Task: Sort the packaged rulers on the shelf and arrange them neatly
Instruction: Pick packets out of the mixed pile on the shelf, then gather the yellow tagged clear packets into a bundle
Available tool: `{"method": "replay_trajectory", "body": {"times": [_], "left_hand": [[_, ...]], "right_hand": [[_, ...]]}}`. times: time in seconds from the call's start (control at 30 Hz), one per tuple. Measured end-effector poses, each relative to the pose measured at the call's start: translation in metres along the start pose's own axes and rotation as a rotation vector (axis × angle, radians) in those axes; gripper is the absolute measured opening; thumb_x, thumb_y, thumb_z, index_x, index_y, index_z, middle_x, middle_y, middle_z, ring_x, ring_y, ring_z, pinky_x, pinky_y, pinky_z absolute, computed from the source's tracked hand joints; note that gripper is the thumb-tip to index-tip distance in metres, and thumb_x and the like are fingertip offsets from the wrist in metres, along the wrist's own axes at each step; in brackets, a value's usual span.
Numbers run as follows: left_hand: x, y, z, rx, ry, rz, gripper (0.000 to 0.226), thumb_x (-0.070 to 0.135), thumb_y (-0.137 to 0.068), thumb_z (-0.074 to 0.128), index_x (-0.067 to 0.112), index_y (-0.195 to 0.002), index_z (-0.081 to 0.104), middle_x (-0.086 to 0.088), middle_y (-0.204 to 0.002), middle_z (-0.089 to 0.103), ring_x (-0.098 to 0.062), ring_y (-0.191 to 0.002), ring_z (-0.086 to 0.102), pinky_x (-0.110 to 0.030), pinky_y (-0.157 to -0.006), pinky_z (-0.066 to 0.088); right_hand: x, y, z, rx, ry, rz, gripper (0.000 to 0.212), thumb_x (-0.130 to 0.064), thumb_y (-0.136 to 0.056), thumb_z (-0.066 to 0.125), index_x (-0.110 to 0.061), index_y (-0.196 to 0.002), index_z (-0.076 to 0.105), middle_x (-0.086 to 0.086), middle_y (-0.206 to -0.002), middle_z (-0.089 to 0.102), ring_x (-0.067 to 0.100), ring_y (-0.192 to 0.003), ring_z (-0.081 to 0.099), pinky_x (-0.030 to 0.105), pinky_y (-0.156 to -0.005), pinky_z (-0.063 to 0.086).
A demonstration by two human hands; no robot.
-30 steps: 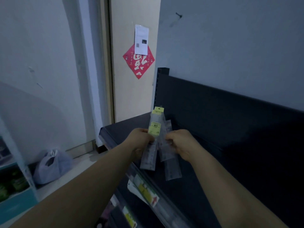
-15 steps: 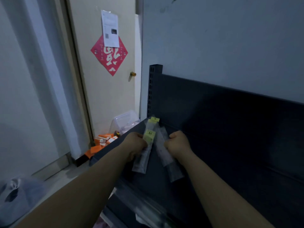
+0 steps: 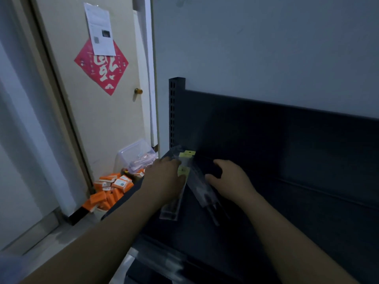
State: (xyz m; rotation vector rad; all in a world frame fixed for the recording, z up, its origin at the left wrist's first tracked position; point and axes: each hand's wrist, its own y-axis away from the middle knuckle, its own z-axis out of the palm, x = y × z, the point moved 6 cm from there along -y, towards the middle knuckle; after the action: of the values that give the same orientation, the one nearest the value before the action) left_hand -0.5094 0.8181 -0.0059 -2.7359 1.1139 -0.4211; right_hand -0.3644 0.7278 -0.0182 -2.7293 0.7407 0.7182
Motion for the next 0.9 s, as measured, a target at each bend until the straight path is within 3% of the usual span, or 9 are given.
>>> {"method": "replay_trajectory", "body": {"times": [0.1,0.2,0.4,0.57,0.73,0.9], "left_hand": [[0.033,0.003,-0.004,0.048,0.069,0.142,0.041,0.04,-0.09,0.044,0.028,-0.128,0.056,0.002,-0.131,0.057,-0.023,-0.118,0.052,-0.034,-0.096,0.042],[0.071,0.009,0.0,0.035,0.069,0.263,0.044,0.041,-0.092,0.044,0.029,-0.134,0.051,0.005,-0.134,0.054,-0.021,-0.122,0.049,-0.035,-0.1,0.038],[0.158,0.028,0.009,0.047,0.133,0.438,0.044,0.043,-0.094,0.045,0.028,-0.136,0.049,0.007,-0.13,0.057,-0.017,-0.115,0.054,-0.031,-0.097,0.04],[0.245,0.055,0.016,0.03,0.212,0.594,0.046,0.043,-0.095,0.045,0.027,-0.138,0.048,0.007,-0.13,0.057,-0.016,-0.114,0.054,-0.031,-0.096,0.042],[0.334,0.09,0.022,0.011,0.267,0.706,0.045,0.043,-0.095,0.045,0.027,-0.136,0.049,0.007,-0.128,0.058,-0.017,-0.113,0.054,-0.031,-0.095,0.042],[0.426,0.132,0.025,0.023,0.297,0.761,0.046,0.044,-0.094,0.044,0.029,-0.137,0.047,0.008,-0.129,0.057,-0.017,-0.112,0.054,-0.03,-0.092,0.04]], "right_hand": [[0.013,0.02,-0.026,0.104,0.074,-0.016,0.062,-0.042,-0.092,0.054,-0.016,-0.145,0.036,0.002,-0.149,0.039,0.017,-0.135,0.037,0.031,-0.113,0.031],[0.034,0.048,-0.049,0.191,0.112,0.013,0.061,-0.04,-0.093,0.053,-0.016,-0.146,0.034,0.002,-0.149,0.039,0.016,-0.135,0.037,0.03,-0.114,0.028],[0.091,0.121,-0.094,0.321,0.17,0.139,0.058,-0.039,-0.095,0.05,-0.018,-0.146,0.033,-0.001,-0.146,0.042,0.014,-0.133,0.037,0.028,-0.115,0.023],[0.143,0.185,-0.136,0.424,0.201,0.221,0.052,-0.037,-0.093,0.053,-0.022,-0.141,0.042,-0.003,-0.133,0.054,0.012,-0.119,0.047,0.035,-0.112,0.031],[0.199,0.251,-0.176,0.447,0.269,0.348,0.056,-0.039,-0.093,0.052,-0.021,-0.144,0.037,-0.004,-0.141,0.048,0.011,-0.129,0.042,0.031,-0.117,0.019],[0.255,0.317,-0.218,0.463,0.308,0.43,0.056,-0.038,-0.09,0.055,-0.018,-0.141,0.043,0.0,-0.139,0.052,0.019,-0.126,0.047,0.037,-0.111,0.031]]}}
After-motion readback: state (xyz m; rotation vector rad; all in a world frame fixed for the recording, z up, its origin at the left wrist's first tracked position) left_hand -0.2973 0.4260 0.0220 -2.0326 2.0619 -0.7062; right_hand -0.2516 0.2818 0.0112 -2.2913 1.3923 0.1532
